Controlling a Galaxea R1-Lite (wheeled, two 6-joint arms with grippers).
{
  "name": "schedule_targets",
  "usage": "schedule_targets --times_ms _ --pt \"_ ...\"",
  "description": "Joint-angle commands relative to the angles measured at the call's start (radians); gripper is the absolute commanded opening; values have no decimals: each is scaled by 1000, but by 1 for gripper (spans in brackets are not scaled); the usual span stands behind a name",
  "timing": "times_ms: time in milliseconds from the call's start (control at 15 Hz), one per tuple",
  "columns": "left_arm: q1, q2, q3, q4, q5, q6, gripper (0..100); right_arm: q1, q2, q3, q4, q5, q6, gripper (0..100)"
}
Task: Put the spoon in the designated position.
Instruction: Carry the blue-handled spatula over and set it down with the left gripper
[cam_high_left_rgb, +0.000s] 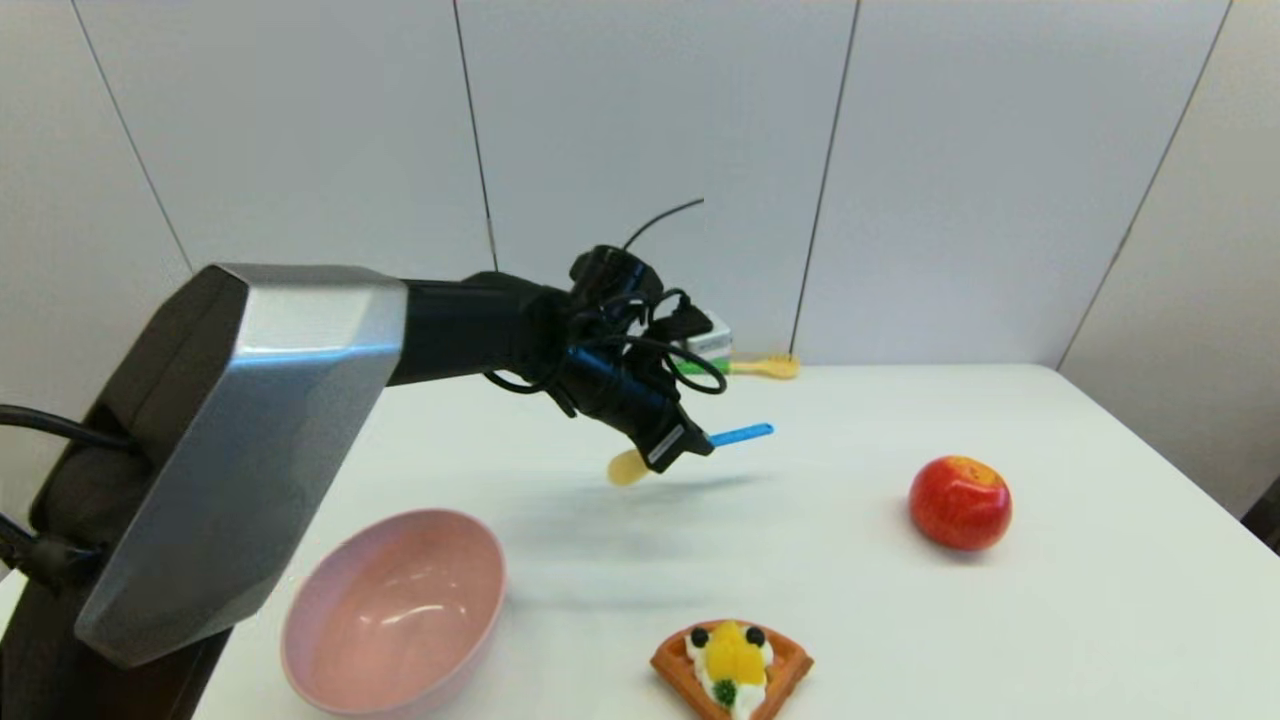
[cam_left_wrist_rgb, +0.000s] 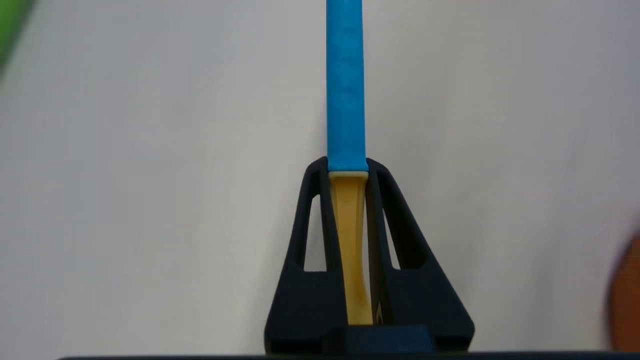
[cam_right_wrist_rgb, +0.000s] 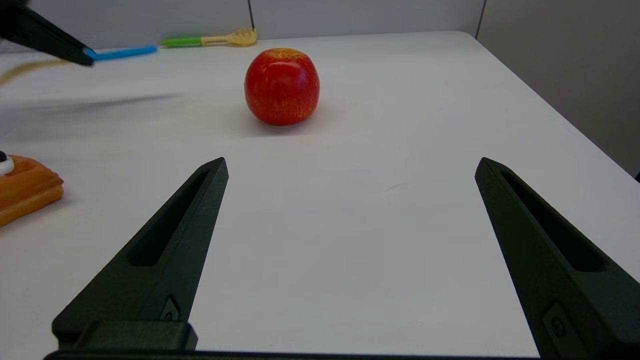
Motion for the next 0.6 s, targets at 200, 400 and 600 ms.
schedule_targets --times_ms 200,400,600 --pt "152 -498 222 192 288 8 0 0 0 0 0 0 0 100" --pt "266 -702 443 192 386 2 0 0 1 0 0 0 0 100" --pt "419 -832 633 190 436 -35 0 0 1 0 0 0 0 100"
